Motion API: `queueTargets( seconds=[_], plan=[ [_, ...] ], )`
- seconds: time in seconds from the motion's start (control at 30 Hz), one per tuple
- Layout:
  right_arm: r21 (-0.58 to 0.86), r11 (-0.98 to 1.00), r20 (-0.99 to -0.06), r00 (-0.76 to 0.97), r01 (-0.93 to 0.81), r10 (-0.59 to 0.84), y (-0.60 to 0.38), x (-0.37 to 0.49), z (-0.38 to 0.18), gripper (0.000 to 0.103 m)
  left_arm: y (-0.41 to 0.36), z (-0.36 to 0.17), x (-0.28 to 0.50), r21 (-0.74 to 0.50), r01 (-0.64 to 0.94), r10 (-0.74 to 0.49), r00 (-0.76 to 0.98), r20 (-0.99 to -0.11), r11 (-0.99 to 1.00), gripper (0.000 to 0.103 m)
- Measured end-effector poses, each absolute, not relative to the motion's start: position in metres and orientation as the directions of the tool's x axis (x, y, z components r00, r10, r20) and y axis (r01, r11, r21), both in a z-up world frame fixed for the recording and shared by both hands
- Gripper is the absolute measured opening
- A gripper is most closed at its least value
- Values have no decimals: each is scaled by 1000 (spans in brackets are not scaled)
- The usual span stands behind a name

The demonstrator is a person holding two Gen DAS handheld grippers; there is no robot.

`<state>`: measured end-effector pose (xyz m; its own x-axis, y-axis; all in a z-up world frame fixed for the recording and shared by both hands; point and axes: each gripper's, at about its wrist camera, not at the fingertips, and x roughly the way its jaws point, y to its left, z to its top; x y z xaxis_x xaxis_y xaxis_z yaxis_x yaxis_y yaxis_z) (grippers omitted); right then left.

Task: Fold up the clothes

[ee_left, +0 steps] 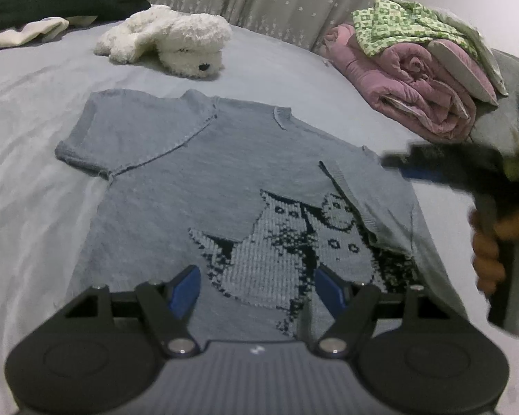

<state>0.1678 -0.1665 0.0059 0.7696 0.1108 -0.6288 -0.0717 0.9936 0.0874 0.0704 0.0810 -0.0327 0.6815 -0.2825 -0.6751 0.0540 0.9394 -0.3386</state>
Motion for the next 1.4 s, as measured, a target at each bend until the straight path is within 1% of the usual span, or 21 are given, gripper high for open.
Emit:
queueTargets(
  seconds=[0.2,0.33,0.43,0.53,0.63,0.67,0.7,0.73,0.8,0.83,0.9,1.0,1.1,1.3,1.37,1.4],
  plan=[
    [118,993,-650,753,-26,97,-189,118,1,38,74,-30,60,-354,68,-304,677,-671,933,74],
    [134,991,-661,743,-22,106,-195,82,-4,38,64,-29,50,-368,102,-340,659,-670,924,74],
    [139,990,-677,726,-33,119,-198,54,-9,38,55,-27,41,-382,136,-374,643,-668,914,72],
    [146,988,-697,704,-45,135,-200,28,-15,38,46,-26,31,-390,170,-404,630,-663,905,68],
    [150,987,-715,683,-57,148,-200,3,-22,38,38,-27,22,-405,205,-440,608,-661,891,60],
    [150,987,-718,679,-61,152,-200,-4,-24,38,35,-27,20,-411,215,-452,599,-660,886,56],
    [151,987,-720,677,-63,153,-200,-12,-26,34,32,-28,18,-419,225,-466,590,-660,880,51],
    [154,986,-719,677,-64,156,-201,-20,-27,33,29,-30,16,-432,235,-483,577,-659,870,49],
    [164,984,-716,678,-66,165,-203,-36,-28,32,22,-34,13,-465,252,-521,547,-655,849,40],
    [170,983,-716,677,-68,170,-205,-44,-29,32,18,-36,11,-483,258,-540,531,-653,837,38],
    [177,981,-721,668,-79,184,-207,-60,-30,31,9,-41,8,-515,267,-574,498,-650,815,29],
    [168,980,-730,654,-110,198,-209,-82,-31,30,-6,-47,2,-549,292,-619,449,-644,783,27],
    [155,978,-739,642,-136,207,-210,-99,-31,29,-22,-52,-6,-552,329,-642,422,-640,766,28],
    [124,969,-734,637,-214,235,-216,-131,-34,27,-42,-59,-10,-582,349,-678,408,-612,735,28],
    [112,967,-729,643,-227,236,-217,-138,-35,25,-48,-60,-9,-590,348,-684,410,-603,728,28],
    [103,967,-729,644,-232,232,-217,-139,-35,23,-50,-61,-8,-595,347,-688,412,-598,725,28]
  ],
)
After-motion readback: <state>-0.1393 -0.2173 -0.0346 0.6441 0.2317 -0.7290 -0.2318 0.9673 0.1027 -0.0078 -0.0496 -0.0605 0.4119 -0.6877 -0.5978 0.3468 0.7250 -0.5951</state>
